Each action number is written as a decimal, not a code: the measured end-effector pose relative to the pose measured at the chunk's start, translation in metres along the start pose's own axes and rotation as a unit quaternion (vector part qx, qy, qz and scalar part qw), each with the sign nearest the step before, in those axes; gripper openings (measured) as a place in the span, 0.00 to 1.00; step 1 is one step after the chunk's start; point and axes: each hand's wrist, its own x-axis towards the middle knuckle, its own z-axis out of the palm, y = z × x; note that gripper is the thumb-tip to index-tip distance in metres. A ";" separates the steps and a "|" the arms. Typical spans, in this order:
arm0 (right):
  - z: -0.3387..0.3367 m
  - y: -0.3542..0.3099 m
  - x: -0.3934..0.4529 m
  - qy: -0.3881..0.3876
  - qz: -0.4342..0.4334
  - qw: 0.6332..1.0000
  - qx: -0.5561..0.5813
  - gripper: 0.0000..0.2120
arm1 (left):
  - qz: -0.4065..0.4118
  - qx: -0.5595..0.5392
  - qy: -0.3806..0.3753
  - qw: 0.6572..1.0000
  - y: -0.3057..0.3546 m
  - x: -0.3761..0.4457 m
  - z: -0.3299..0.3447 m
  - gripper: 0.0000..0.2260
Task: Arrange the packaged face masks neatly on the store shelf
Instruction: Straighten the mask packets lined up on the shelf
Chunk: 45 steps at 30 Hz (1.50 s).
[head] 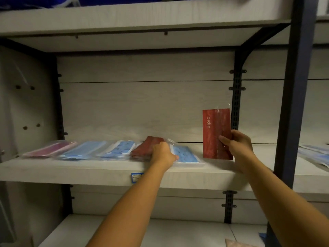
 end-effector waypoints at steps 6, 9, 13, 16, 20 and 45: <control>-0.001 0.001 0.000 0.000 0.004 1.000 0.003 0.12 | 0.003 0.013 0.024 1.000 0.000 0.001 0.005 0.25; -0.002 0.001 -0.001 -0.002 0.003 1.000 0.007 0.11 | 0.011 0.031 0.035 0.999 0.001 0.000 0.005 0.29; -0.002 0.000 -0.003 0.003 -0.003 1.000 0.011 0.09 | 0.023 0.028 0.055 0.998 0.002 -0.004 0.004 0.31; -0.001 -0.004 -0.005 0.025 0.000 1.000 0.016 0.09 | 0.040 0.024 0.067 0.997 0.003 -0.007 0.001 0.29; -0.001 -0.012 -0.008 0.043 0.013 0.999 0.027 0.06 | 0.083 0.010 0.084 0.993 0.003 -0.010 -0.008 0.19; 0.213 -0.029 -0.012 -0.131 0.071 0.983 -0.104 0.07 | 0.097 0.295 0.040 0.950 -0.133 -0.019 -0.185 0.15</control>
